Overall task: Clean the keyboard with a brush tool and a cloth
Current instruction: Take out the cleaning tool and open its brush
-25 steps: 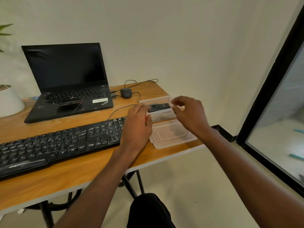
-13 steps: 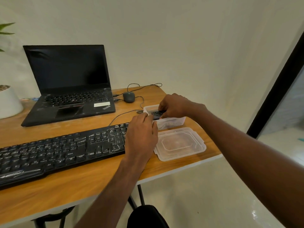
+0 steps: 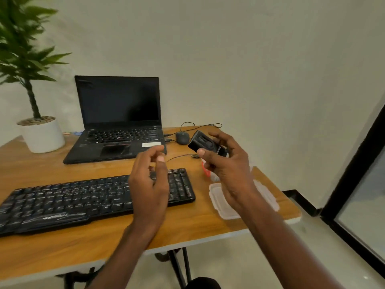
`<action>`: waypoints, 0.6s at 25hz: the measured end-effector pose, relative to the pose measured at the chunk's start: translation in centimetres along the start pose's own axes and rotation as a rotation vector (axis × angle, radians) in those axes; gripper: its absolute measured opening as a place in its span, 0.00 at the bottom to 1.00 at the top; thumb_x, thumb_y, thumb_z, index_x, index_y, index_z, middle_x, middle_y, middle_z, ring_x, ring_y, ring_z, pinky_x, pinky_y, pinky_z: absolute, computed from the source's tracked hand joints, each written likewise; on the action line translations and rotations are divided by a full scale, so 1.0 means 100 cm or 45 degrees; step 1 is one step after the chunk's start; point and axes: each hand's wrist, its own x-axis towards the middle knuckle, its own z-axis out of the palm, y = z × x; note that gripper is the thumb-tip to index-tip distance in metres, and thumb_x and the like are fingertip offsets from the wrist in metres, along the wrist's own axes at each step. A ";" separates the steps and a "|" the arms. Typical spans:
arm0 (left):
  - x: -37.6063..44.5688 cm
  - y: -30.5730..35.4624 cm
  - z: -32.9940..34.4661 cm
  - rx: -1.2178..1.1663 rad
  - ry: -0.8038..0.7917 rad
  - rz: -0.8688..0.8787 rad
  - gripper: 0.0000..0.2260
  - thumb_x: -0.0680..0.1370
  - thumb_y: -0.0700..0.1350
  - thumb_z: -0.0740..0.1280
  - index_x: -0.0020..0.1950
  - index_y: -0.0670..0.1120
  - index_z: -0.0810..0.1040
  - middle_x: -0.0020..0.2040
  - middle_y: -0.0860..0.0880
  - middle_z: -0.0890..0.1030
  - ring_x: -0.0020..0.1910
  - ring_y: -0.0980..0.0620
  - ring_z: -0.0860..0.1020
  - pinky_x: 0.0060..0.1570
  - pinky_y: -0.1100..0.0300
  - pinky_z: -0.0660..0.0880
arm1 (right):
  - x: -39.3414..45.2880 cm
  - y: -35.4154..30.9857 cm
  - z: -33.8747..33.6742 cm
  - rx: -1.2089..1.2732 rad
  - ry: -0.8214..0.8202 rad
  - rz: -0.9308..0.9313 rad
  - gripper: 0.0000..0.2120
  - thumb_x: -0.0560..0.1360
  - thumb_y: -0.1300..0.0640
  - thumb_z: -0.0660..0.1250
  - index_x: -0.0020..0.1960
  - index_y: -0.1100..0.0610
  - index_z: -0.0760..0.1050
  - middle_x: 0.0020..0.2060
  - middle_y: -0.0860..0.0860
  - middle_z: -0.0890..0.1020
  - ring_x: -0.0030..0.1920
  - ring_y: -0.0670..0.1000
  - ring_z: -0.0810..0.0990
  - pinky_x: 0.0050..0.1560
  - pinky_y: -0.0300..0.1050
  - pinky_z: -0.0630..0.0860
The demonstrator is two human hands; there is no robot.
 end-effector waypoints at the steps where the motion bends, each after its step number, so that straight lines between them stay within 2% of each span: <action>1: 0.007 -0.006 -0.016 0.010 -0.005 -0.012 0.12 0.87 0.47 0.63 0.68 0.48 0.80 0.59 0.53 0.82 0.59 0.56 0.80 0.55 0.66 0.75 | -0.002 0.006 0.017 0.093 -0.044 0.067 0.26 0.69 0.64 0.81 0.63 0.47 0.81 0.59 0.47 0.83 0.58 0.52 0.85 0.50 0.47 0.83; 4: 0.034 -0.025 -0.051 0.018 -0.170 -0.095 0.15 0.86 0.55 0.62 0.69 0.52 0.79 0.58 0.54 0.84 0.56 0.54 0.83 0.53 0.60 0.79 | 0.008 0.022 0.066 0.232 -0.113 0.222 0.30 0.66 0.62 0.82 0.65 0.51 0.77 0.60 0.54 0.83 0.48 0.53 0.84 0.46 0.47 0.81; 6: 0.060 -0.033 -0.070 -0.217 -0.312 -0.312 0.17 0.86 0.57 0.63 0.67 0.50 0.81 0.56 0.48 0.86 0.52 0.50 0.84 0.50 0.55 0.80 | 0.023 0.031 0.094 0.411 -0.149 0.297 0.30 0.67 0.62 0.81 0.66 0.56 0.76 0.60 0.57 0.82 0.46 0.51 0.82 0.42 0.43 0.79; 8: 0.087 -0.040 -0.082 -0.537 -0.424 -0.558 0.18 0.83 0.54 0.66 0.65 0.44 0.83 0.55 0.41 0.86 0.50 0.43 0.84 0.47 0.53 0.79 | 0.044 0.041 0.115 0.577 -0.213 0.363 0.27 0.71 0.67 0.76 0.69 0.62 0.75 0.61 0.61 0.82 0.45 0.50 0.83 0.40 0.40 0.78; 10: 0.107 -0.051 -0.087 -0.569 -0.472 -0.566 0.17 0.81 0.50 0.69 0.64 0.40 0.83 0.54 0.38 0.86 0.47 0.43 0.83 0.46 0.54 0.78 | 0.061 0.047 0.131 0.633 -0.277 0.409 0.26 0.73 0.71 0.73 0.69 0.63 0.75 0.62 0.62 0.83 0.47 0.52 0.85 0.41 0.41 0.81; 12: 0.125 -0.063 -0.085 -0.573 -0.436 -0.522 0.16 0.80 0.47 0.71 0.61 0.37 0.82 0.51 0.38 0.87 0.46 0.45 0.83 0.47 0.53 0.78 | 0.079 0.056 0.141 0.612 -0.323 0.396 0.26 0.70 0.68 0.75 0.68 0.61 0.78 0.61 0.61 0.84 0.51 0.54 0.86 0.45 0.45 0.82; 15: 0.148 -0.075 -0.082 -0.511 -0.407 -0.455 0.14 0.79 0.48 0.73 0.58 0.38 0.84 0.49 0.40 0.87 0.46 0.45 0.84 0.49 0.50 0.79 | 0.093 0.072 0.151 0.520 -0.364 0.287 0.26 0.71 0.64 0.76 0.68 0.56 0.79 0.61 0.56 0.85 0.57 0.55 0.85 0.52 0.48 0.82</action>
